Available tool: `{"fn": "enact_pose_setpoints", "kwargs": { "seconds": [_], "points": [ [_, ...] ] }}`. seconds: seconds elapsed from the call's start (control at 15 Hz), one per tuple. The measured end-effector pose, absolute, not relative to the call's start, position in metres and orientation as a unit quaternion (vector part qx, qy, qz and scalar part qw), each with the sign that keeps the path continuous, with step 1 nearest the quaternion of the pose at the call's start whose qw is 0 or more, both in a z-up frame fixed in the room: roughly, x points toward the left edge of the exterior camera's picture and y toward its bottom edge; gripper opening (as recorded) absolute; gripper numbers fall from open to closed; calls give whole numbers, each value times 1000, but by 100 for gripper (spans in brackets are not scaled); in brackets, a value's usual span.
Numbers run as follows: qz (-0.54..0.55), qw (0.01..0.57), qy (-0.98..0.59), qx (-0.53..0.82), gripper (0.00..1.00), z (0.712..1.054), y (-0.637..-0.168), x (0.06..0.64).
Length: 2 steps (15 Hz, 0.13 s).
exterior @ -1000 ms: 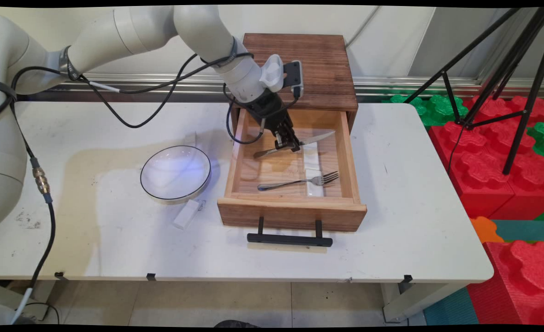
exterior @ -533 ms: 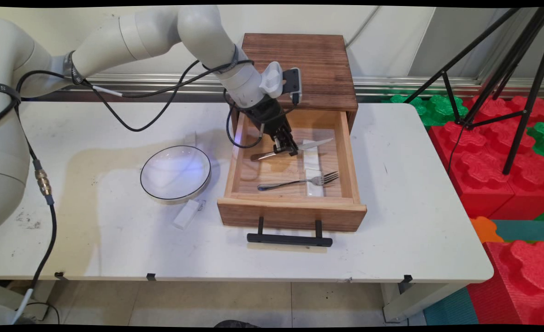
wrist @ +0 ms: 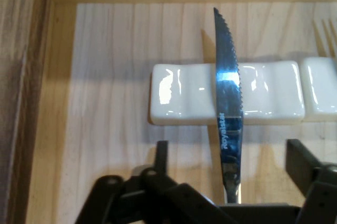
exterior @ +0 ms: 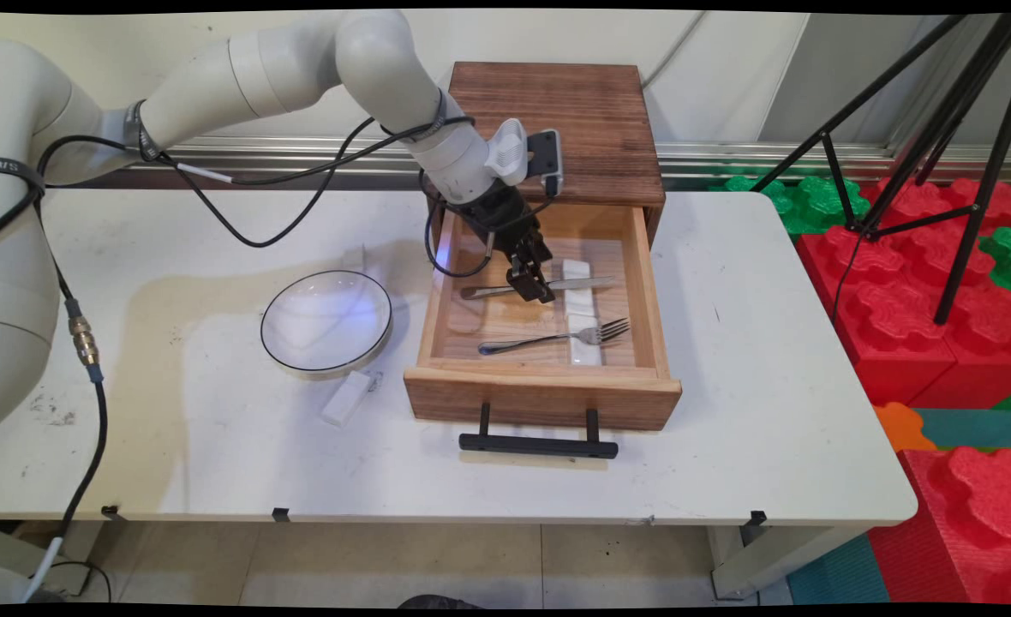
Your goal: Place the picked object into the drawer
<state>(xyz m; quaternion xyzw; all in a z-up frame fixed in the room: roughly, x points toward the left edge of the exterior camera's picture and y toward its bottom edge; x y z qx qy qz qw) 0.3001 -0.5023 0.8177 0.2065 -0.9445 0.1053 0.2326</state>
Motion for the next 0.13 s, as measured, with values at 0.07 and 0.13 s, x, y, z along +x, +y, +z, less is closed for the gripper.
{"fn": "enact_pose_setpoints", "kwargs": {
  "seconds": [0.07, 0.13],
  "points": [
    [107, 234, -944, 208, 100, 818, -503, 300],
    [109, 235, -943, 209, 100, 818, -503, 301]
  ]
}}
